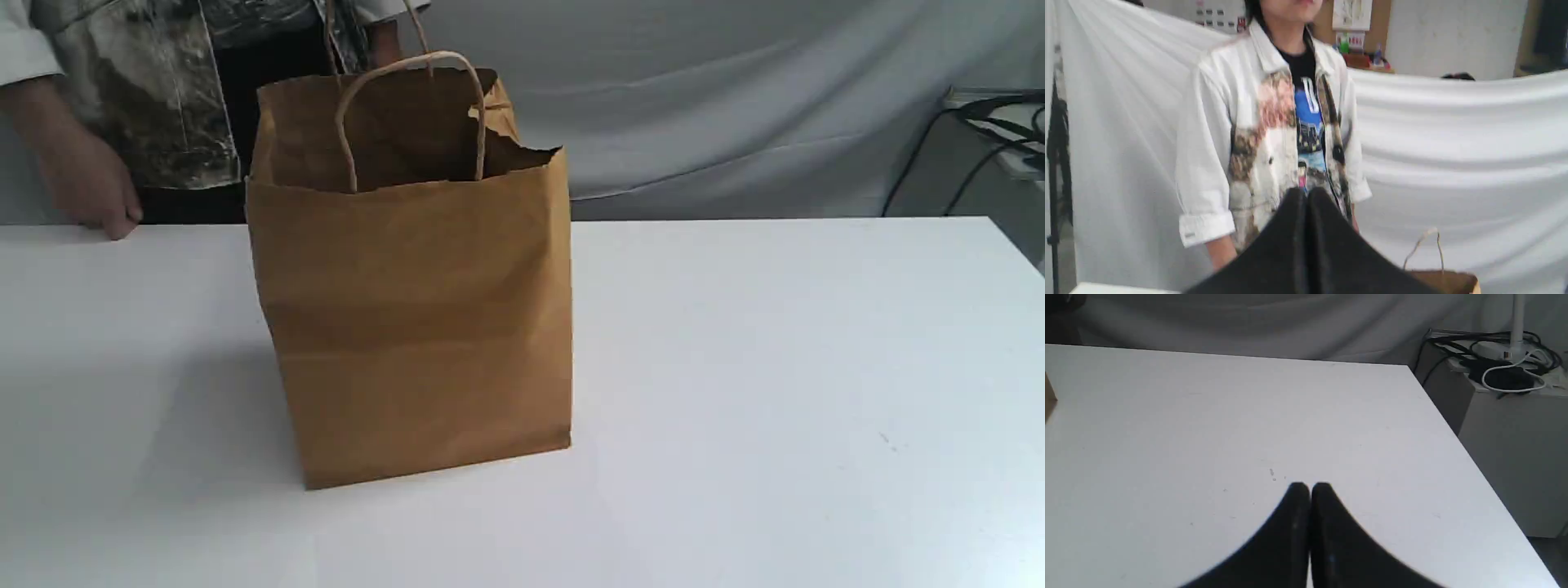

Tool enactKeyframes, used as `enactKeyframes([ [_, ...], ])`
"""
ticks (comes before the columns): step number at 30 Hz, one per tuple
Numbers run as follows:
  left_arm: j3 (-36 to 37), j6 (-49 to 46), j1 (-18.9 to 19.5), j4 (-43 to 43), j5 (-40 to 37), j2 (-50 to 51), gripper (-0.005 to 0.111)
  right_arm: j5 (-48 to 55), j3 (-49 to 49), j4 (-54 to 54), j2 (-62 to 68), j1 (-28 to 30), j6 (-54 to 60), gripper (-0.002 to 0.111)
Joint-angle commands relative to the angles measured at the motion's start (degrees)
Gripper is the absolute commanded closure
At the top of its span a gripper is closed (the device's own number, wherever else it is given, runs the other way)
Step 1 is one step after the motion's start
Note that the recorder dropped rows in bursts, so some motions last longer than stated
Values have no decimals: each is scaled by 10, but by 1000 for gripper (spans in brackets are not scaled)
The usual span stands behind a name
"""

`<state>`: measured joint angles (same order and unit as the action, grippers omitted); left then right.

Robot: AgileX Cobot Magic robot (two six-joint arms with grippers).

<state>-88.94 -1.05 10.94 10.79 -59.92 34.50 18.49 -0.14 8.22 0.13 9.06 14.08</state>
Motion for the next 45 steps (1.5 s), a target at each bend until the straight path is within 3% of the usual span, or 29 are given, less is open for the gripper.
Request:
enactKeyframes([
  [1, 134, -7, -29, 4, 142, -59, 107, -2, 1, 2, -1, 0, 1, 108],
  [5, 312, -6, -38, 4, 319, -123, 107, -2, 1, 2, -1, 0, 1, 108],
  [8, 411, -6, -38, 4, 378, -156, 107, -2, 1, 2, -1, 0, 1, 108],
  [16, 586, -6, -62, -8, 397, -238, 107, -2, 1, 2, -1, 0, 1, 108],
  [27, 800, -8, -98, -27, 527, -345, 107, -2, 1, 2, -1, 0, 1, 108],
  [30, 848, 0, -98, -27, 549, -345, 107, -2, 1, 2, -1, 0, 1, 108],
  [38, 889, 10, -99, -25, 530, -345, 107, -2, 1, 2, -1, 0, 1, 108],
  [42, 889, 10, -118, -21, 435, -345, 107, -2, 1, 2, -1, 0, 0, 108],
  [45, 889, 10, -140, -23, 428, -345, 107, -2, 1, 2, -1, 0, 0, 108],
])
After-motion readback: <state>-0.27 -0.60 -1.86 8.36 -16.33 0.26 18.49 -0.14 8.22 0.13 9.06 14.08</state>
